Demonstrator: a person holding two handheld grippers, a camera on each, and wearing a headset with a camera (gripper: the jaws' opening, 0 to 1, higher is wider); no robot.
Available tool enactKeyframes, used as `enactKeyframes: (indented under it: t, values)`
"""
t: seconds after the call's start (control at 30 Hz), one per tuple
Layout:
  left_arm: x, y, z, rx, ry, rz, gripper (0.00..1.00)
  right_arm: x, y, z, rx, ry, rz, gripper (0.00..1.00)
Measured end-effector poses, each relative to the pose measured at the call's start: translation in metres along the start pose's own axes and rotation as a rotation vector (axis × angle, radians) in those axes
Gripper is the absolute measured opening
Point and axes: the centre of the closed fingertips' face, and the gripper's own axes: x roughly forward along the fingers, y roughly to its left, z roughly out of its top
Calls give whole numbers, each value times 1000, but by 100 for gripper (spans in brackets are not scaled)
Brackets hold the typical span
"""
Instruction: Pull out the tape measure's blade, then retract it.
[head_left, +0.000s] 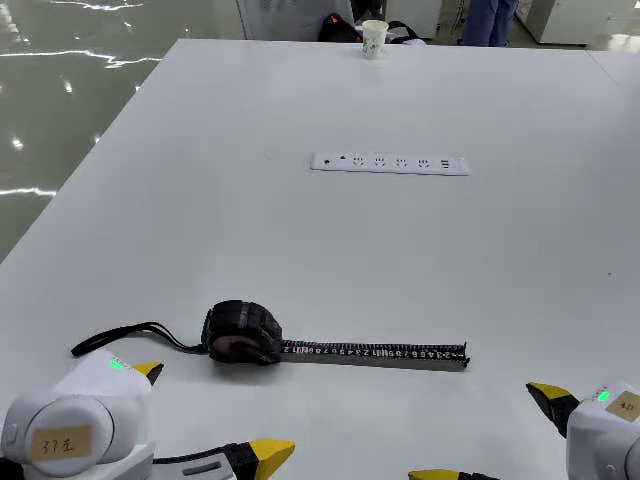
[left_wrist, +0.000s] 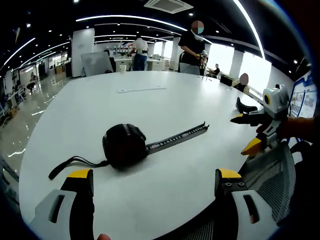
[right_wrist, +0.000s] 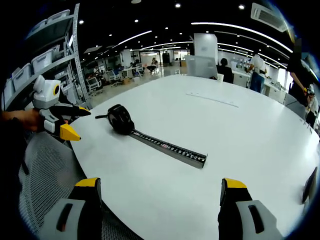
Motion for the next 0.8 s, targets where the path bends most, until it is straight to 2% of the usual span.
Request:
enactKeyframes:
  t: [0.3, 0.6, 0.8]
  values:
    - [0, -8, 0, 10, 1, -9, 99, -1, 4, 2, 18, -9, 1, 99]
    - [2, -9, 5, -24, -12, -8, 99, -3, 5, 1, 22, -8, 4, 99]
    - [6, -7, 6, -15, -2, -8, 98, -2, 7, 4, 20, -23, 19, 99]
